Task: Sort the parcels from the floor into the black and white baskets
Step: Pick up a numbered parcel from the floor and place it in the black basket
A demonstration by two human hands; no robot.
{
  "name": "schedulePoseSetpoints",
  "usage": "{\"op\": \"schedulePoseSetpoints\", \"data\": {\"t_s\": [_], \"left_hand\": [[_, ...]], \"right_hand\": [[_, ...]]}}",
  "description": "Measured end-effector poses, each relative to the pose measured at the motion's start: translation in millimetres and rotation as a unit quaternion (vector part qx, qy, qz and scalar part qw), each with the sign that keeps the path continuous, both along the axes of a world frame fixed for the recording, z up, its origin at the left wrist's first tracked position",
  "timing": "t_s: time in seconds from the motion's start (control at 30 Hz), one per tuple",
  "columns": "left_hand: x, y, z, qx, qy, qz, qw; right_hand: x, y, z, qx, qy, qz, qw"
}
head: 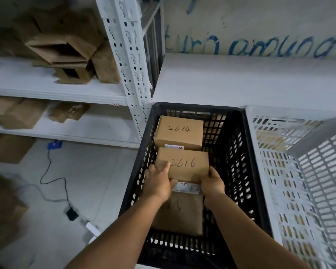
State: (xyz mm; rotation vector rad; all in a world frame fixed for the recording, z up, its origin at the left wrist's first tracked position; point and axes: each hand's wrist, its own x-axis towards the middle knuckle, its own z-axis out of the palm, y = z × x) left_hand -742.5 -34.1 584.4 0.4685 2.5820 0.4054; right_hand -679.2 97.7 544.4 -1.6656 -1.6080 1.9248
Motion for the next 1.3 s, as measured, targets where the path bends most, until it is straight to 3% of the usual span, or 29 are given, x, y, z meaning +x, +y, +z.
{"op": "schedulePoseSetpoints", "data": {"t_s": [0.2,0.67,1.03,1.3], "left_hand": [[-15.1,-0.9,-10.8,-0.03,0.099,-0.059,0.993],[-26.4,4.2,-5.4,-0.027,0.069,-0.073,0.995],[30.2,0.3,34.4,0.22,-0.016,0.02,0.975],[99.0,-15.5,71.8,0.326,-0.061,-0.005,0.943]], "right_hand": [[-14.4,-6.5,-8.8,0.01,-0.004,0.02,1.0],[-24.1,-6.2,8.4,-0.006,0.004,0.055,0.998],[37.1,-30.0,83.1,0.051,0.074,0.025,0.996],[122.4,-67.6,129.5,0.089,0.106,-0.053,0.989]]}}
